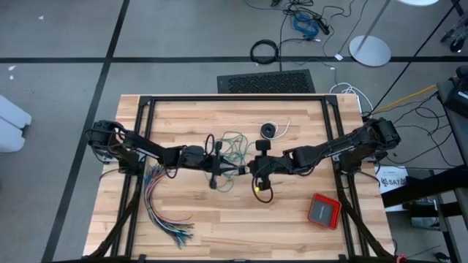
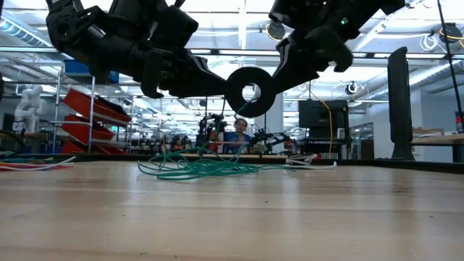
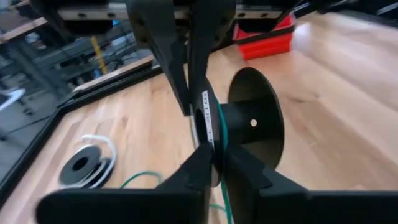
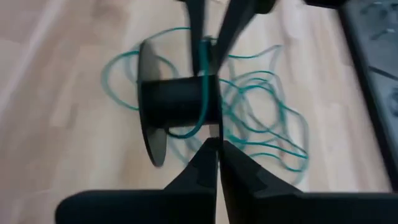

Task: Coil cords
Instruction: Coil the green wire onto the spool

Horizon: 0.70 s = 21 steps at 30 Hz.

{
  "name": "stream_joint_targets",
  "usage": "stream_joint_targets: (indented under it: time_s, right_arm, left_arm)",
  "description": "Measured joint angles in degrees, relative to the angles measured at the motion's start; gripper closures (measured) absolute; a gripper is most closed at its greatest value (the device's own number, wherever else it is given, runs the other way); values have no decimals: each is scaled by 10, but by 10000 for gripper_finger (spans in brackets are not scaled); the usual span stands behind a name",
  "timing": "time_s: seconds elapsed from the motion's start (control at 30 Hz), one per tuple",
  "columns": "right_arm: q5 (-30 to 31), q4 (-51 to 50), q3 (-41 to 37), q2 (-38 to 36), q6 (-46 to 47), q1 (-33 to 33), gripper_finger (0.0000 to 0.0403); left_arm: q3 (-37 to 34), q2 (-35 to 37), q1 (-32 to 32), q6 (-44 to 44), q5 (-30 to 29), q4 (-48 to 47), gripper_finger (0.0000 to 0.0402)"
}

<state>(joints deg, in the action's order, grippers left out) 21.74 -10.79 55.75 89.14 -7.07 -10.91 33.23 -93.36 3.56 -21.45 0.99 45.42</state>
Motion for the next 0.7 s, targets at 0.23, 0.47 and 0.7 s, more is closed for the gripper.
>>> stream_joint_targets:
  time_s: [0.23, 0.47, 0.7]
  right_arm:
    - [47, -1, 0, -5, 0, -11, 403]
    - [59, -9, 0, -39, -3, -15, 403]
    - [102, -8, 0, -95, -7, -32, 403]
  left_arm:
    - [0, 1, 1, 0, -54, -8, 282]
    - [0, 33, 1, 1, -67, 18, 255]
    - [0, 47, -2, 14, -76, -30, 251]
